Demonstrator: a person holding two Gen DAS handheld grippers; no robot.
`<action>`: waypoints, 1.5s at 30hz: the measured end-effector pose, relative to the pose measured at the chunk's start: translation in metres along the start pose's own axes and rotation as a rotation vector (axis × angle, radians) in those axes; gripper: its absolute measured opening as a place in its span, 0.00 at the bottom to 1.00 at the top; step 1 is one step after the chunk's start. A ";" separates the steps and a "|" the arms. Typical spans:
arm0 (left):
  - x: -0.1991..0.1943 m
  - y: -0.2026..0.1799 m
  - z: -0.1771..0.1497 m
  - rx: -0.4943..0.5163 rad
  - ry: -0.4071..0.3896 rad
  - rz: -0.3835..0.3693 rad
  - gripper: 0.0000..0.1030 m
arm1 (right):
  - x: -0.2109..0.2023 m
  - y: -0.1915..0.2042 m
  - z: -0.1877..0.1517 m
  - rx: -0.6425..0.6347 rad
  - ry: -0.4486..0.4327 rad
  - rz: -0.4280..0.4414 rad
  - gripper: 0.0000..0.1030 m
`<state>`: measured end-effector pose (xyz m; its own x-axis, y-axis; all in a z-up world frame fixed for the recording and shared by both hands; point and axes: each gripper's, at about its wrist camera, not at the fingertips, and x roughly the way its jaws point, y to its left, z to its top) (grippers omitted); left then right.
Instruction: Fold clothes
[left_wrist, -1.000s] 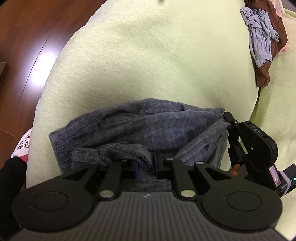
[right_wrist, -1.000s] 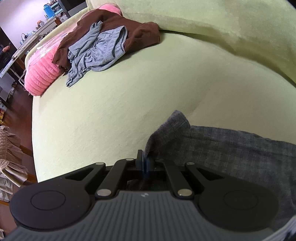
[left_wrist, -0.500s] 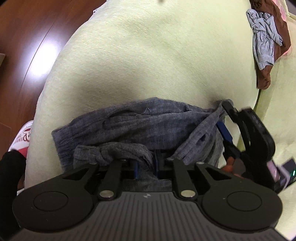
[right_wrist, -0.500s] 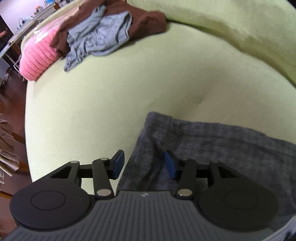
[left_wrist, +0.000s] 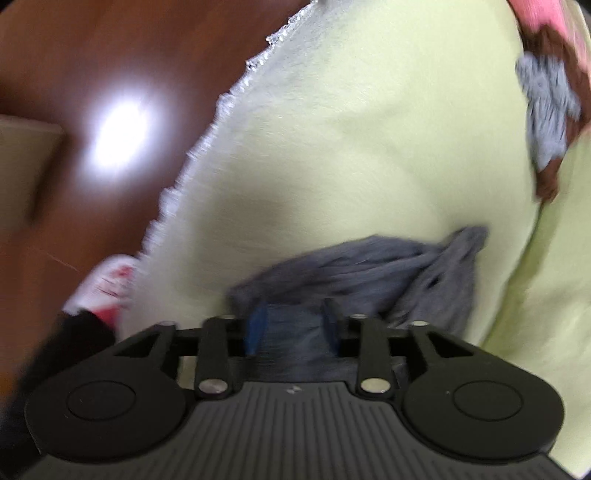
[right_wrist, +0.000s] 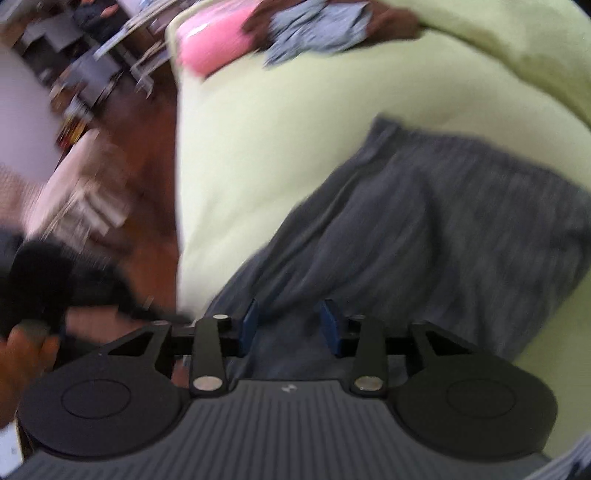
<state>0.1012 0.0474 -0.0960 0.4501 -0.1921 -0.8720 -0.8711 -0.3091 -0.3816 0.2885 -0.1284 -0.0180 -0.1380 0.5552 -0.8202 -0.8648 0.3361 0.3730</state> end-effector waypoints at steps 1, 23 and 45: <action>0.000 -0.003 -0.005 0.063 0.002 0.024 0.44 | -0.002 0.004 -0.006 -0.009 0.000 0.005 0.32; -0.020 -0.038 -0.052 0.957 -0.096 0.151 0.44 | 0.047 0.124 -0.129 -0.855 -0.257 -0.435 0.26; 0.003 -0.065 -0.014 1.095 0.083 -0.054 0.44 | 0.061 0.120 -0.124 -0.716 -0.292 -0.393 0.06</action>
<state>0.1618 0.0532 -0.0697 0.4690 -0.2784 -0.8382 -0.5339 0.6666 -0.5202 0.1165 -0.1483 -0.0769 0.2795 0.7051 -0.6517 -0.9331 0.0394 -0.3575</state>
